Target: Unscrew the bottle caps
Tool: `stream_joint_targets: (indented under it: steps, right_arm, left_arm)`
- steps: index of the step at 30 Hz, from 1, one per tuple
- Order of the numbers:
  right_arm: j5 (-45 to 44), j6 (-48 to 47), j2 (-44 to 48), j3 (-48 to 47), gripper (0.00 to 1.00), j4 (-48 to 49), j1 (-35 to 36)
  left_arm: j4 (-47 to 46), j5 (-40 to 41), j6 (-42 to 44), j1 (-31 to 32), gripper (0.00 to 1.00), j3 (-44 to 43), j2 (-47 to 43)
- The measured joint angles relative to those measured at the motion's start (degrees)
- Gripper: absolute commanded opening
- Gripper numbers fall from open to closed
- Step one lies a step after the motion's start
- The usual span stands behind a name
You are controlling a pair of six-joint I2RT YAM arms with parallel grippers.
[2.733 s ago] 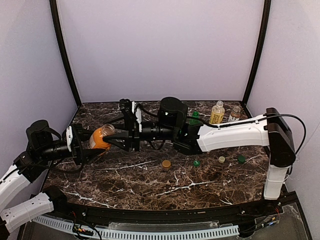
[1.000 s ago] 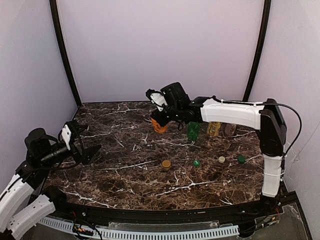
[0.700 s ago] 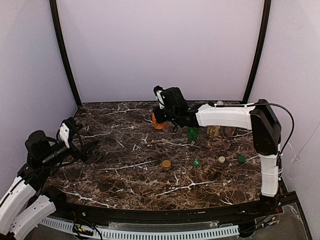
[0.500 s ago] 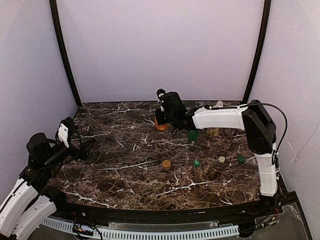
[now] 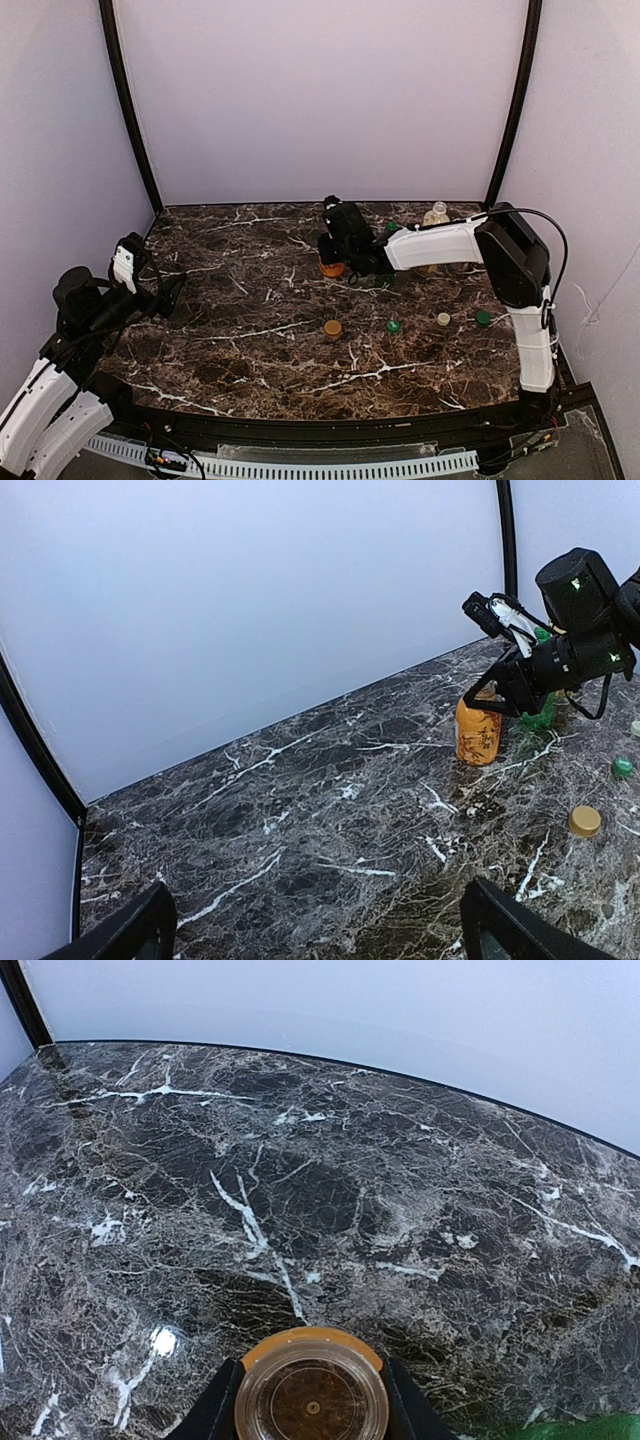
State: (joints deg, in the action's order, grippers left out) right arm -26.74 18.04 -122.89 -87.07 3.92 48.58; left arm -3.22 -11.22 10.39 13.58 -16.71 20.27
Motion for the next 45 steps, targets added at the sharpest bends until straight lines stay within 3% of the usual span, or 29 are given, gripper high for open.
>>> stream_joint_targets:
  steps: [17,18,21,26,35,39,45]
  right_arm:
    - [-1.77,0.04,1.84,1.62,0.0,-2.16,1.31]
    - [-1.75,0.07,1.92,1.68,0.09,-2.16,1.31]
    - [-1.7,0.11,1.95,1.73,0.53,-2.19,1.31]
    - [-1.55,-0.07,2.16,2.03,0.98,-3.34,1.31]
    - [-1.64,-4.79,3.41,1.31,0.99,-4.87,2.08]
    - [-0.87,-9.99,4.15,-3.19,0.99,-8.81,3.21]
    - [11.85,-24.68,12.11,-6.19,0.99,-16.35,3.65]
  left_arm:
    - [-0.13,-0.07,-0.07,-0.57,1.0,0.02,0.0]
    - [-0.13,-0.07,-0.07,-0.57,1.0,0.02,0.0]
    - [-0.13,-0.09,-0.07,-0.57,1.0,0.02,0.0]
    - [-0.13,-0.11,-0.09,-0.57,1.0,0.02,-0.04]
    - [-0.13,-0.37,-0.11,-0.59,1.0,0.02,-0.11]
    - [-0.11,-0.37,-0.11,-0.59,1.0,0.02,-0.24]
    - [-0.13,-0.7,-0.09,-0.63,1.0,0.02,-0.48]
